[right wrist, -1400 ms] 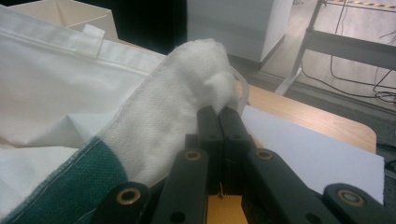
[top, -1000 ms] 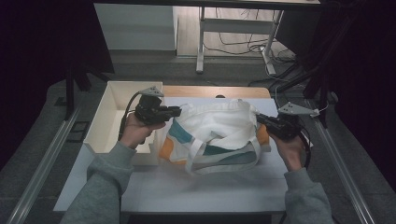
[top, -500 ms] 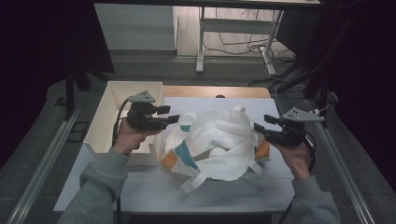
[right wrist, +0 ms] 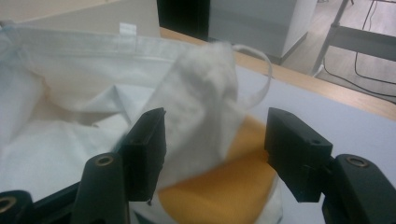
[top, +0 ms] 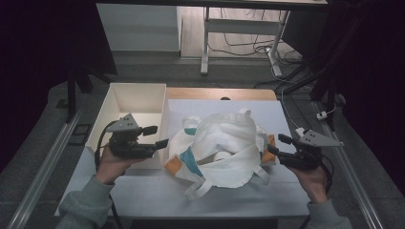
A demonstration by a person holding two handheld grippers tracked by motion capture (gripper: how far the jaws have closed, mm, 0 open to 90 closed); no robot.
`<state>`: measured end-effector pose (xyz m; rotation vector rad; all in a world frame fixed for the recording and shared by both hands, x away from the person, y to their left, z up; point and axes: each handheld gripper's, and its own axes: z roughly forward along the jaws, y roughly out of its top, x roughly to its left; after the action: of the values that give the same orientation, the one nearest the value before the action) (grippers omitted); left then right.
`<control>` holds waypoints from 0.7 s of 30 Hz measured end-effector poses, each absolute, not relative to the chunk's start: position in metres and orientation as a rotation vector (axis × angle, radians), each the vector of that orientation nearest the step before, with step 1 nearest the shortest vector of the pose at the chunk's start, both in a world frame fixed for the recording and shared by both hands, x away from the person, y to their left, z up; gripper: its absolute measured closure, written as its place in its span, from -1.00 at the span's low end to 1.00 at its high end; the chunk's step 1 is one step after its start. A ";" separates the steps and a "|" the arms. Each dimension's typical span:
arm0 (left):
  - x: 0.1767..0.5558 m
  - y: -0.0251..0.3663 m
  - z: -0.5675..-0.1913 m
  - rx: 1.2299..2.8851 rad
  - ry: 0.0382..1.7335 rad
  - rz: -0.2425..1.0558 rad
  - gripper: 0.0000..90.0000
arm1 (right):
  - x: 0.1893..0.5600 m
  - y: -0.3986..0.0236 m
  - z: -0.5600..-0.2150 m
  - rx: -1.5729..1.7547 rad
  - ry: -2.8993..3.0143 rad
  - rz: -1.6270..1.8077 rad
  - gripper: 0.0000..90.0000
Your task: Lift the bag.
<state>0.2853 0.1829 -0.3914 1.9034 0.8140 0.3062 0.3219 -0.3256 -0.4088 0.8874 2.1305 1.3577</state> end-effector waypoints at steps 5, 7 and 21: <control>0.270 0.193 -0.405 1.908 0.843 0.313 -0.26 | 0.316 -0.336 -0.421 0.900 2.146 1.346 -0.13; 0.266 0.197 -0.412 1.917 0.854 0.326 -0.27 | 0.315 -0.339 -0.425 0.903 2.153 1.335 -0.13; 0.260 0.205 -0.439 1.950 0.897 0.304 -0.29 | 0.313 -0.335 -0.439 0.855 2.182 1.275 -0.13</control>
<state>0.2602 0.2048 -0.4392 1.9503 0.8973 0.3038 0.3134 -0.3353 -0.4386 0.8548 2.1824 1.2746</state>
